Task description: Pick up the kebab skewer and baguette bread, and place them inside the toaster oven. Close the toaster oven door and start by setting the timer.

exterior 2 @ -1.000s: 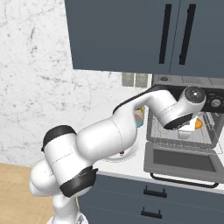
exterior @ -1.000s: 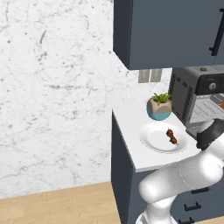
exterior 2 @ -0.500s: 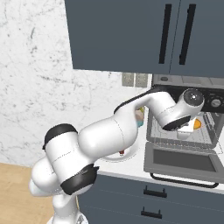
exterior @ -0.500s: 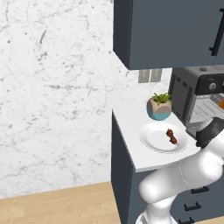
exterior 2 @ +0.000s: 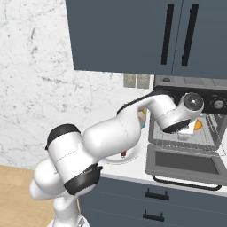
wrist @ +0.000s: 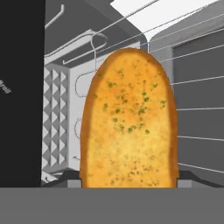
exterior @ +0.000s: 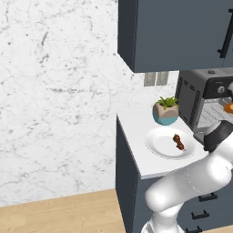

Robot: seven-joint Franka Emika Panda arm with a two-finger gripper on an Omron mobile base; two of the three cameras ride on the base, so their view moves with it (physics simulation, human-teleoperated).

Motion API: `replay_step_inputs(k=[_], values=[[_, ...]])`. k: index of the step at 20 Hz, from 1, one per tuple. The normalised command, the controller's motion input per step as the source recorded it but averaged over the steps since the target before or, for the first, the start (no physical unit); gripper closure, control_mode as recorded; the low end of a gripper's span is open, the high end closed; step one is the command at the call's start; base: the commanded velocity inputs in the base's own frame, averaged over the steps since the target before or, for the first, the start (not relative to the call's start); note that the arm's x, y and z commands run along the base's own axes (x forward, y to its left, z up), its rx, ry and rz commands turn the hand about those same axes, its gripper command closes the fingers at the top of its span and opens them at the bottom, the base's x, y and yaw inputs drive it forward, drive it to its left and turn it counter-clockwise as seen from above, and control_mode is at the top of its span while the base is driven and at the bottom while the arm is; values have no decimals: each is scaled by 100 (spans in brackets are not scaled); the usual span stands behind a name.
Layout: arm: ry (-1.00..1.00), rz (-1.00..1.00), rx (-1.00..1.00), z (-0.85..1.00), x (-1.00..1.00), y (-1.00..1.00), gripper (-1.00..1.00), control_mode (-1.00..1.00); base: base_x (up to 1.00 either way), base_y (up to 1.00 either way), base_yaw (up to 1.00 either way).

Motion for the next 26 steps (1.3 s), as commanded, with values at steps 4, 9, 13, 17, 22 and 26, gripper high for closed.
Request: replay_step_inputs(k=[4, 9, 13, 17, 22, 26], values=[[-3, 0, 0, 0, 23, 0, 100, -100, 0, 0, 0], [-3, 0, 0, 0, 18, -2, 100, -100, 0, 0, 0], [-4, 0, 0, 0, 21, -8, 100, -100, 0, 0, 0], [-4, 0, 0, 0, 26, -16, 100, -100, 0, 0, 0], [-2, 0, 0, -4, 14, -1, 100, -100, 0, 0, 0], [0, 0, 0, -1, 4, 0, 100, -100, 0, 0, 0]])
